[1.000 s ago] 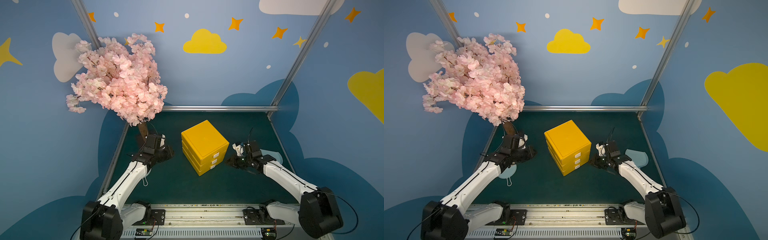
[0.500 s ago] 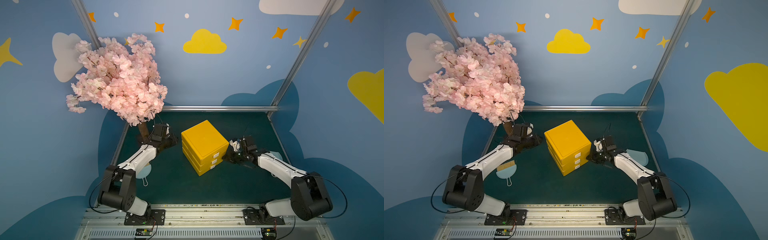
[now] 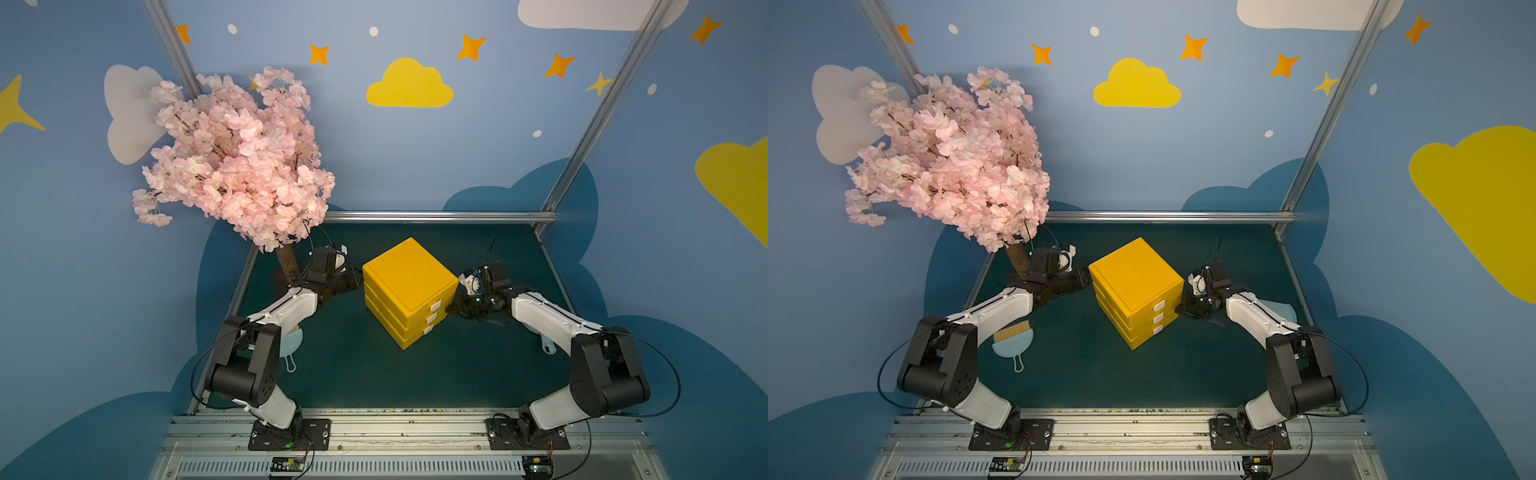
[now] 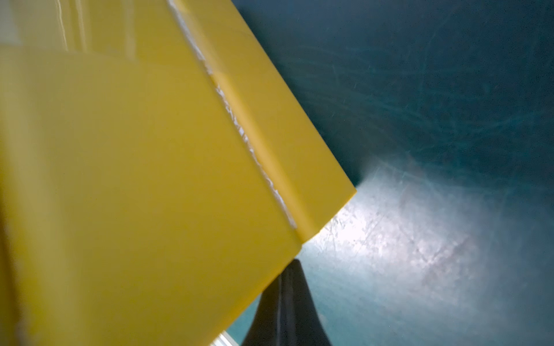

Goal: Take the seed bags out of the drawer
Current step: Adjust the storage box at the center of the board.

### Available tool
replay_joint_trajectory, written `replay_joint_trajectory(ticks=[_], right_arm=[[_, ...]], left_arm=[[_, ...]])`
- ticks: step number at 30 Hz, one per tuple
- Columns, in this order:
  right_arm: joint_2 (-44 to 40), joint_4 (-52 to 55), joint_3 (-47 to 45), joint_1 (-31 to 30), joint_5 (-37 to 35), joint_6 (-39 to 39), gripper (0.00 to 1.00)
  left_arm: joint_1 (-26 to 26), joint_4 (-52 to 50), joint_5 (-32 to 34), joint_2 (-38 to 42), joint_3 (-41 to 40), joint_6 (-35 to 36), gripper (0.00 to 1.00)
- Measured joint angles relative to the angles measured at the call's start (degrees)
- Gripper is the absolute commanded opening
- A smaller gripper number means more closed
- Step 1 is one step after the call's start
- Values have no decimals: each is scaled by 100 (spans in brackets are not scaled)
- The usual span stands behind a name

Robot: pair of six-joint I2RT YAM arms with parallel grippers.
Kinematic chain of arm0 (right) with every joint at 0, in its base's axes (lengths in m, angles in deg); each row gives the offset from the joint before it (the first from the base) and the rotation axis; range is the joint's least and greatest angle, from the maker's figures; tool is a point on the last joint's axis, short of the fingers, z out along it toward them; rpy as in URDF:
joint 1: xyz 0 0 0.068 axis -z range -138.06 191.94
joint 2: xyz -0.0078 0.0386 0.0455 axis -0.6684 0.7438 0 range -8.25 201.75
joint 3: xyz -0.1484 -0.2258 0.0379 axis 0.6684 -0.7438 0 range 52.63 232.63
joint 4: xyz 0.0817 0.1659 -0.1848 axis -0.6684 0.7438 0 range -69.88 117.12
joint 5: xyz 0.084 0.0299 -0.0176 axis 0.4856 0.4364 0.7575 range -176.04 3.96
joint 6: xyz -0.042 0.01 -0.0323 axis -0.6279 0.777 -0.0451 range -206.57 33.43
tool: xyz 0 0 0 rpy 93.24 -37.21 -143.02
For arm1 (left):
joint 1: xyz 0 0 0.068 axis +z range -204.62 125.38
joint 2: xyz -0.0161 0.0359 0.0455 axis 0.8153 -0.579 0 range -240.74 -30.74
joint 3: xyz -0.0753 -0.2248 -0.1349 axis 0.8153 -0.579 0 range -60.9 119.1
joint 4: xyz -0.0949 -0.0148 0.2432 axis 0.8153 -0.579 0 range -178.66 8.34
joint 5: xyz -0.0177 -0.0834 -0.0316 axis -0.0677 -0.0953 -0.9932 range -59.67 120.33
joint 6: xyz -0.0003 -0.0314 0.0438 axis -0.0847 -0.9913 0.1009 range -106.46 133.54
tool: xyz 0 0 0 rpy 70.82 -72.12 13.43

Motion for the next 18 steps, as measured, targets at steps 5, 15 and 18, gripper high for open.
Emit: replay_joint_trajectory(ticks=[5,15,18], right_arm=[[372,127,385,94,9,-223,0],[1314,232,1222,109,149,-492,0],[1648,251,1526,59,258,-573,0]], left_arm=[[-26,26,-50,334,-538,66,27],[-411,28,-46,1379,-1397,74,28],[-551,28,-46,1626,-1552,63,28]])
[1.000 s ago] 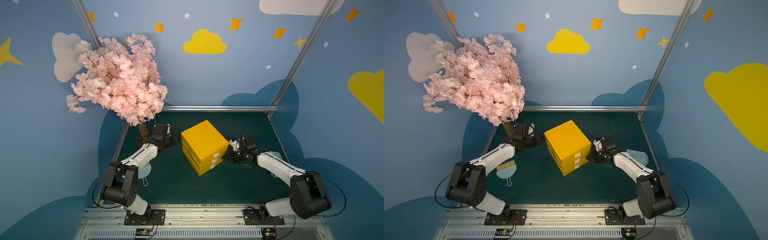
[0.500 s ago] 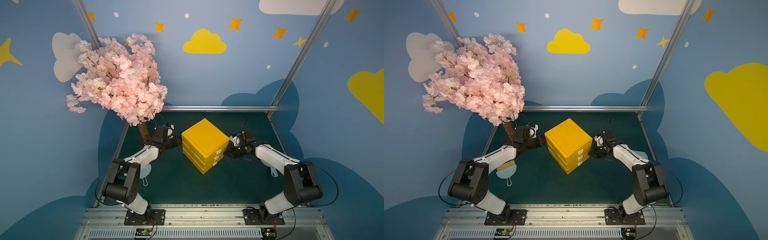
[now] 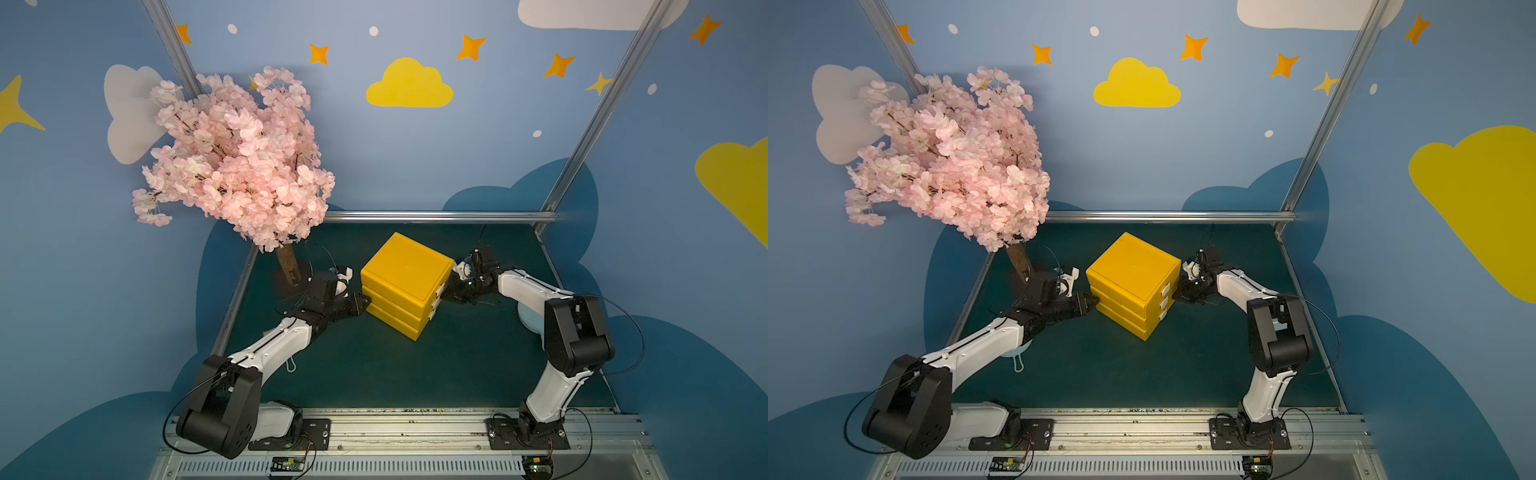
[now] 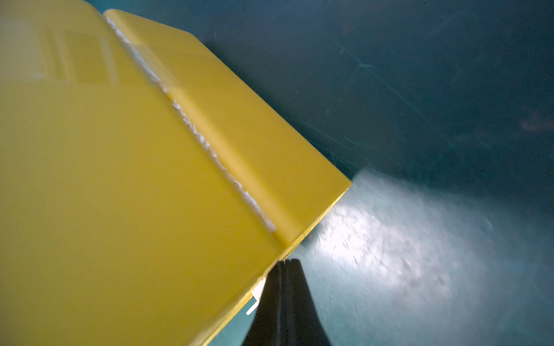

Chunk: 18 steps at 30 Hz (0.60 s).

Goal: Take the seed bags out of the drawer
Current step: Adjust the storage box at the center of the board.

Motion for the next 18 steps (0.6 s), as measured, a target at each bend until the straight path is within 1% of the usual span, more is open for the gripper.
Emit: replay_joint_trajectory(ticks=[5,9,12,15,18], right_arm=[[363,24,444,-68,68,-81,0],[396,28,520,-48,79,-83,0],[391,26,520,4,70,-61,0],[304,26,485,57,50,-22,0],[186,26,479,103,35,0,0]], left_arm=[[-245,-120,179,564,-385,-46,29],[-398,-549,750,1386,-533,-85,30],[-256,-811,1189,1746,-426,-66,28],[52,-925,1445,1600,-184,-61,27],[291,-955,1545,1102,118,-61,25]])
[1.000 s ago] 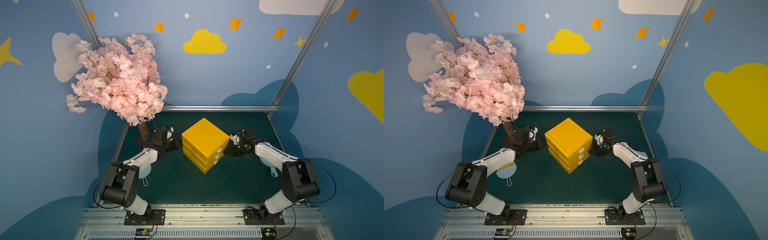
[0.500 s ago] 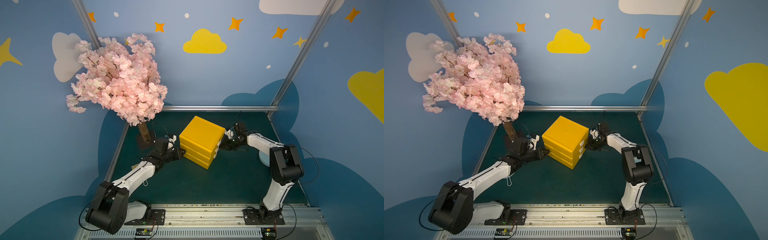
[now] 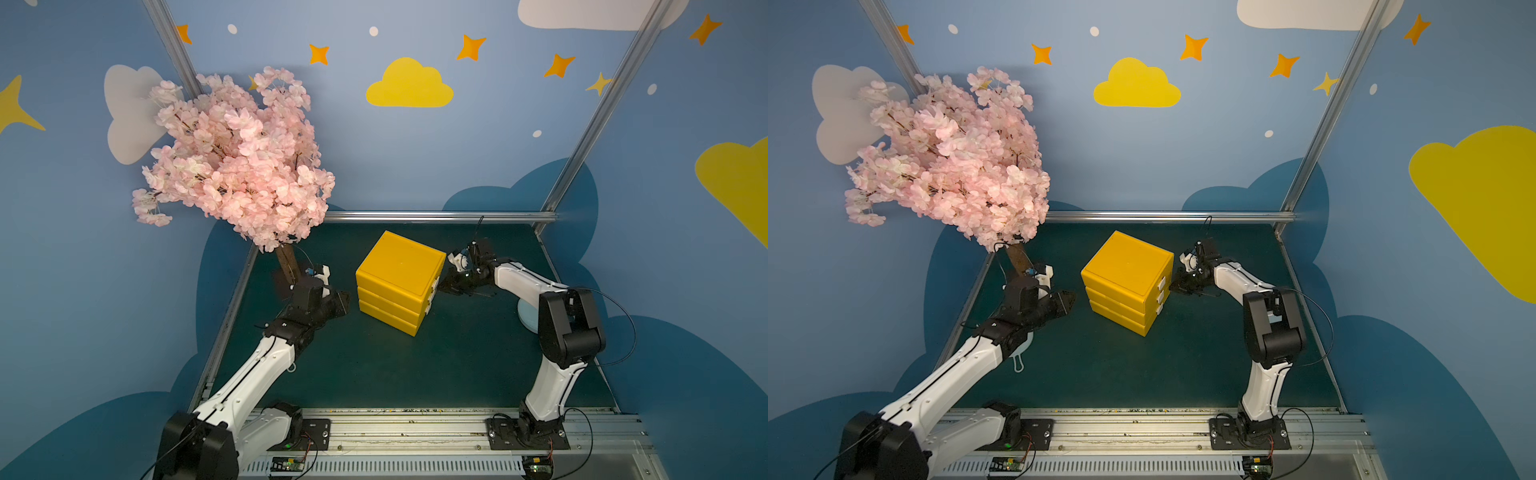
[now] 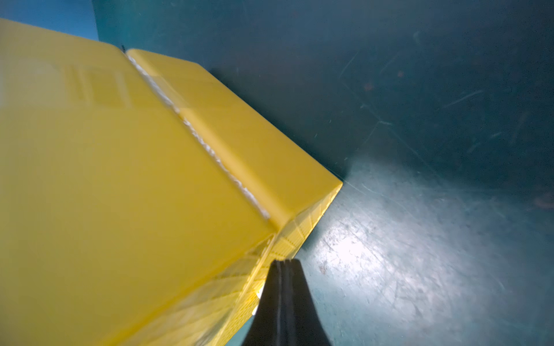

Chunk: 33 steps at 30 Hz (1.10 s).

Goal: Take the seed bags out of the drawer
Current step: Adjust the storage box at the center of the board.

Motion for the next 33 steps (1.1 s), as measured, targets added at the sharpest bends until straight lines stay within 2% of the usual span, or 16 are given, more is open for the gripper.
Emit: replay_joint_trajectory(ticks=[7,12,17,25,33], right_arm=[[-127,4,4,114,11,31,0],[-55,22,221,140,136,28,0],[210,105,619,138,317,2,0],[846,332,1255,116,485,-136,0],[979,343,1314,-24,527,-144,0]], left_arm=[[101,98,59,-1467,879,-13,24],[138,411,35,-2035,1099,-22,26],[149,977,-378,-2430,1078,33,27],[142,1836,-1220,-2479,625,87,28],[-24,1834,-1121,-1567,-173,61,29]])
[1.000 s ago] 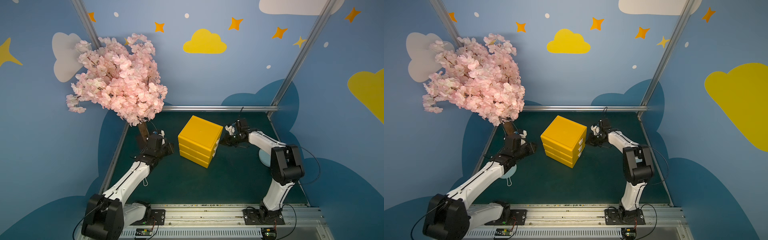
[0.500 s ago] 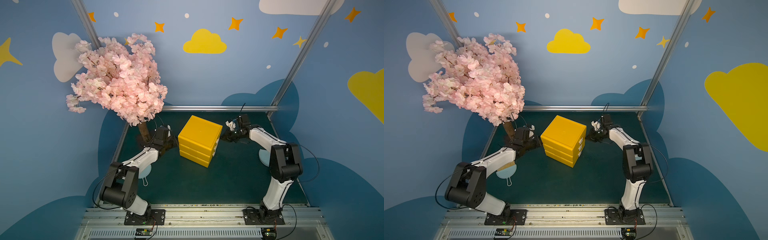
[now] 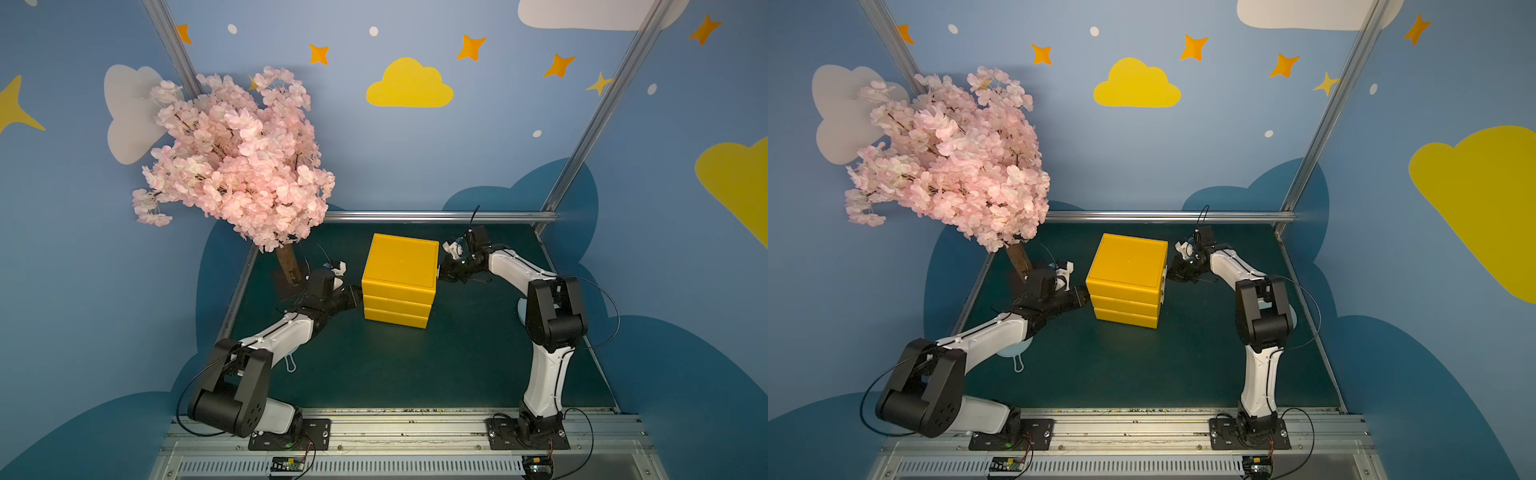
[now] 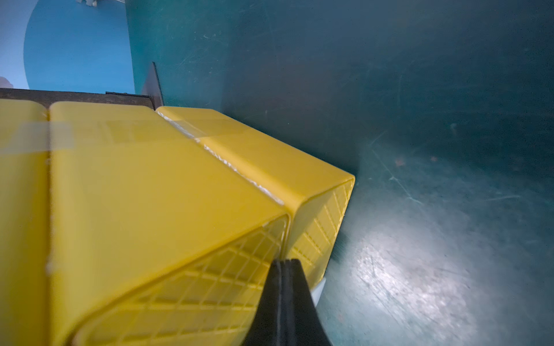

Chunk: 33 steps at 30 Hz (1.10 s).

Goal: Take the seed bags out of the drawer
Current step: Adjust the storage box at the center of the board.

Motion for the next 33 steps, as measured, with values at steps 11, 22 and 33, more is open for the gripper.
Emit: replay_joint_trajectory(ticks=[11,22,33], right_arm=[[-544,-411,-1084,-422,-24,374,0],[-857,-584,-1456,-638,-188,498,13],[-2859,-1209,-3008,22,-42,1117,70]], left_arm=[[-92,-951,271,1567,-264,-22,32],[-291,-2992,811,3755,-131,94,39],[-835,-4207,468,2138,1888,479,46]])
